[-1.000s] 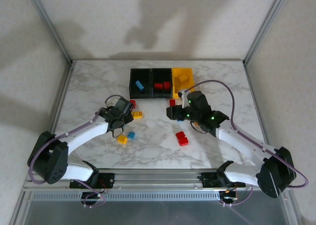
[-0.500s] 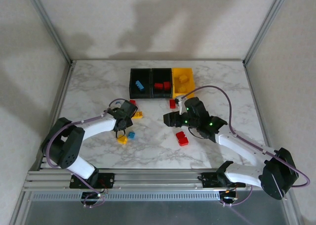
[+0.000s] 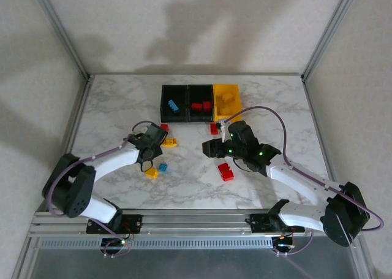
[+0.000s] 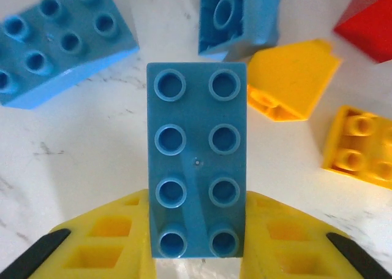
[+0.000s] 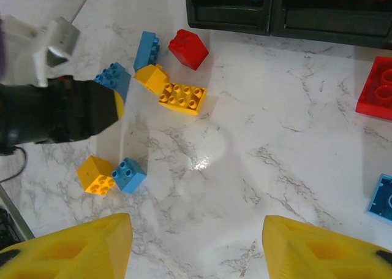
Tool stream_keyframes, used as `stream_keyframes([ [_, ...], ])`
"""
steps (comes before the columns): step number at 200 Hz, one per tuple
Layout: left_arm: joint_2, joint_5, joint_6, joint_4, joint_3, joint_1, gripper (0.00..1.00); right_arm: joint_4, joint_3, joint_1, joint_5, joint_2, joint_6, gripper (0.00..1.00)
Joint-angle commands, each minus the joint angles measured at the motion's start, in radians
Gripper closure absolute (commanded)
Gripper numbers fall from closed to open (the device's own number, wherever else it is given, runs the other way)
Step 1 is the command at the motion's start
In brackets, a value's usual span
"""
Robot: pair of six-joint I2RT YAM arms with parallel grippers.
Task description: Sort the legos into containers by color
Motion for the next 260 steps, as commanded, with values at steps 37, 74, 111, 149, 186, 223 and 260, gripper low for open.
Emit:
stream_keyframes([
  [37,0.017,0.046,0.102,-0.063,0.250,-0.016,0.79,0.021,-0.010,0.010,0.004,-0.043,0.030,0.42],
  [74,0.215,0.066,0.179,-0.066,0.474,-0.014,0.79,0.026,-0.045,0.010,0.013,-0.090,0.062,0.42],
  [111,0.424,0.092,0.233,-0.098,0.690,0.004,0.79,0.016,-0.072,0.010,0.029,-0.147,0.081,0.42],
  [149,0.606,0.083,0.266,-0.154,0.885,0.034,0.79,-0.002,-0.082,0.011,0.038,-0.175,0.086,0.42],
  [186,0.703,0.123,0.274,-0.173,0.993,0.060,0.79,-0.023,-0.079,0.010,0.057,-0.195,0.085,0.42],
  [223,0.770,0.144,0.284,-0.192,1.065,0.062,0.78,-0.035,-0.071,0.010,0.061,-0.191,0.082,0.42],
  [260,0.799,0.135,0.282,-0.200,1.073,0.062,0.76,-0.046,-0.062,0.010,0.068,-0.196,0.079,0.42],
])
